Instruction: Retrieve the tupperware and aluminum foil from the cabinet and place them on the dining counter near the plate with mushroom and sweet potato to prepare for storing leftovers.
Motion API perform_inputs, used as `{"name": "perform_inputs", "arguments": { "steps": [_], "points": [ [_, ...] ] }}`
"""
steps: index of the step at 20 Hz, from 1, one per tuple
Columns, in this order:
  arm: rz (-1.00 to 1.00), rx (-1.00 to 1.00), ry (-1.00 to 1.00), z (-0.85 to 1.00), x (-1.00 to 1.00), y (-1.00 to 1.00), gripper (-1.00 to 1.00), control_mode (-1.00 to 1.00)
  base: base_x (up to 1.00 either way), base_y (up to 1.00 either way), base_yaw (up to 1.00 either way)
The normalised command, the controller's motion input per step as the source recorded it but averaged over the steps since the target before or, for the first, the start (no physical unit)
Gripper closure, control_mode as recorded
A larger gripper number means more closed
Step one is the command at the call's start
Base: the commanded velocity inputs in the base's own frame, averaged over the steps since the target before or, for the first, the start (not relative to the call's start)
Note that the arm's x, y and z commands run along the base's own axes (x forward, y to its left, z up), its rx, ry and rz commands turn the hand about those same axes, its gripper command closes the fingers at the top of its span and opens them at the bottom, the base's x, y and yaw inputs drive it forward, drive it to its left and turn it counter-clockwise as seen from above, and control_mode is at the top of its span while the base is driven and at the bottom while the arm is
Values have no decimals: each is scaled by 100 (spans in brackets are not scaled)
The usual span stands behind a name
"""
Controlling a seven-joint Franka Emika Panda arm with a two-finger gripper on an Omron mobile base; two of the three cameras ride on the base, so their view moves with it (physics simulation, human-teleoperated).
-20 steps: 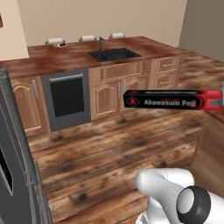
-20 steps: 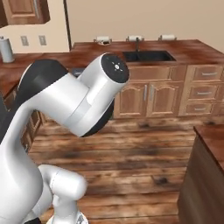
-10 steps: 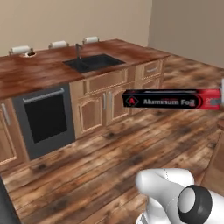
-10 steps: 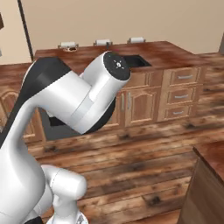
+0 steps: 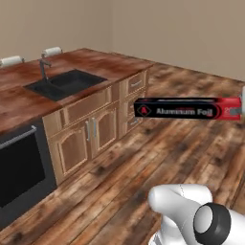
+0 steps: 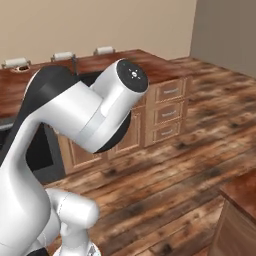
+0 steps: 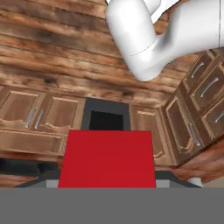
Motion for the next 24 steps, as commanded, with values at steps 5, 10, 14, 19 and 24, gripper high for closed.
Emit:
{"name": "perform_inputs", "arguments": {
  "steps": [5,10,14,19,24],
  "points": [
    [0,0,0,0,0,0,100,100,100,14,-46],
    [0,0,0,0,0,0,100,100,100,14,-45],
    [0,0,0,0,0,0,100,100,100,12,-42],
    [0,0,0,0,0,0,100,100,100,1,-35],
    [0,0,0,0,0,0,100,100,100,4,-34]
  ]
}}
